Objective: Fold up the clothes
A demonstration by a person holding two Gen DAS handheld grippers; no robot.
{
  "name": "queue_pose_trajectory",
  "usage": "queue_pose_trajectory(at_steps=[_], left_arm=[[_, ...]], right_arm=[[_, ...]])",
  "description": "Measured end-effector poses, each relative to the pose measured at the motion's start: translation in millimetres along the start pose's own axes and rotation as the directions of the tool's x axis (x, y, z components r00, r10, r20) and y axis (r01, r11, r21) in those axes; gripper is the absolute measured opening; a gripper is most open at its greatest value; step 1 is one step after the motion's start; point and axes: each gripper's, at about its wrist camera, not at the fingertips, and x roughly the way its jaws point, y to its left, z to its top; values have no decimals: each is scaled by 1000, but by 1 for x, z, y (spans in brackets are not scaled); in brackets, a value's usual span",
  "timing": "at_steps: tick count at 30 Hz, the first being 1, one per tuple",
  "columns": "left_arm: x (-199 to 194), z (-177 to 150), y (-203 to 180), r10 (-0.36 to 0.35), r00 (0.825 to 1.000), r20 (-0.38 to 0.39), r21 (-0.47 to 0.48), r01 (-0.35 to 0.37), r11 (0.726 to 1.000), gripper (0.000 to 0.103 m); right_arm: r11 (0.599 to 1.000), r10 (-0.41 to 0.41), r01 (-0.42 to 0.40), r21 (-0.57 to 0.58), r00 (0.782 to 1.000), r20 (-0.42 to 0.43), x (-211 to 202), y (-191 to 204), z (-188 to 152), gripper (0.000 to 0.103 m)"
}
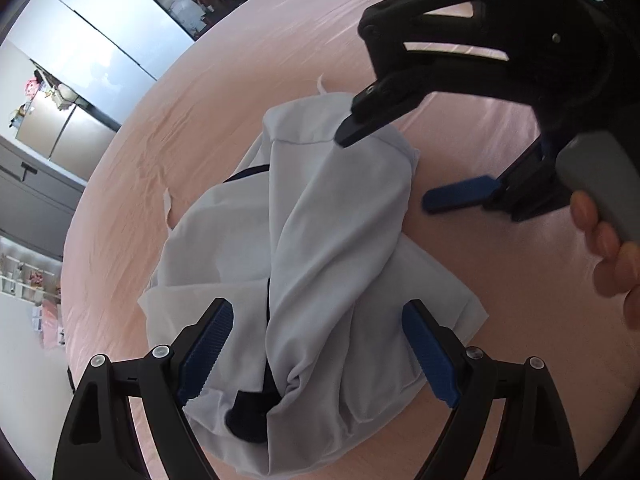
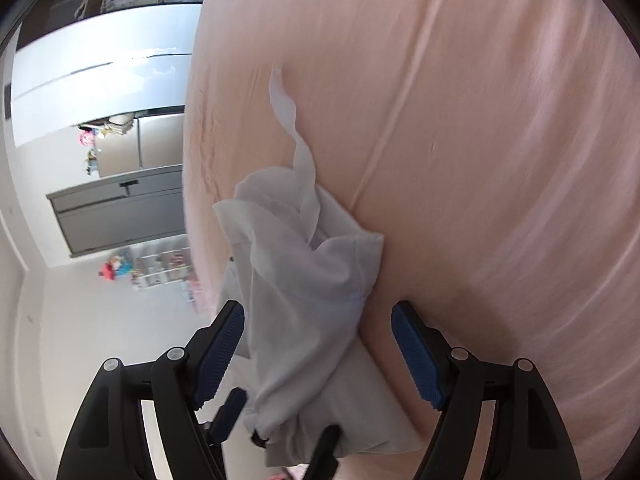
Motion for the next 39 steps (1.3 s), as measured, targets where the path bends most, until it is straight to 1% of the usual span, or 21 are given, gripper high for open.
queue_pose_trajectory(at_steps=[2, 6, 9, 16, 22, 26, 28, 30, 32, 34, 35, 36, 37, 38, 39], left_arm=[[2, 2, -1, 6, 1000, -4, 8, -6, 1000, 87], [4, 5, -3, -11, 1000, 0, 3, 11, 1000, 87], [3, 9, -6, -7, 1000, 3, 11, 7, 1000, 87], [2, 22, -27, 33, 999, -1, 93, -33, 995, 87], [7, 33, -45, 37, 999, -7, 131, -35, 991, 87], [9, 40, -51, -8, 1000, -15, 140, 10, 990, 86], [10, 43, -54, -32, 999, -18, 142, 34, 989, 85], [11, 45, -56, -49, 999, -21, 150, 52, 987, 79], [12, 47, -57, -79, 997, -16, 142, 81, 987, 77], [13, 47, -57, -117, 993, -5, 125, 116, 985, 74], [13, 47, -56, -143, 990, 3, 107, 142, 984, 65], [13, 48, -55, -168, 986, 12, 87, 166, 982, 53], [14, 48, -52, -183, 983, 22, 62, 181, 981, 48], [14, 48, -49, -190, 981, 33, 37, 189, 981, 42], [14, 48, -47, -197, 980, 44, 12, 196, 980, 36]], right_arm=[[1000, 10, -10, 8, 1000, -5, 2, -2, 3, 76], [1000, 9, -9, 3, 1000, 0, 8, 2, 5, 76], [1000, 14, -14, 0, 1000, 6, 5, 1, 6, 76], [999, 37, -37, -1, 999, 34, -2, -6, 6, 76], [999, 36, -35, -25, 998, 42, -6, -6, 7, 76], [998, 26, -24, -51, 998, 52, -7, -4, 7, 75], [997, 6, -2, -73, 998, 58, -7, 0, 8, 70], [996, -21, 28, -89, 997, 74, -8, 4, 9, 57], [995, -32, 40, -93, 996, 84, -9, 3, 10, 52], [996, -27, 35, -86, 996, 87, -10, 1, 11, 50], [996, -26, 33, -85, 996, 87, -11, 0, 11, 47], [995, -30, 38, -91, 996, 88, -11, 0, 11, 45], [994, -33, 41, -97, 995, 92, -11, 1, 11, 44], [994, -34, 44, -102, 995, 95, -12, 2, 10, 41], [994, -26, 36, -100, 995, 94, -12, 1, 10, 32]])
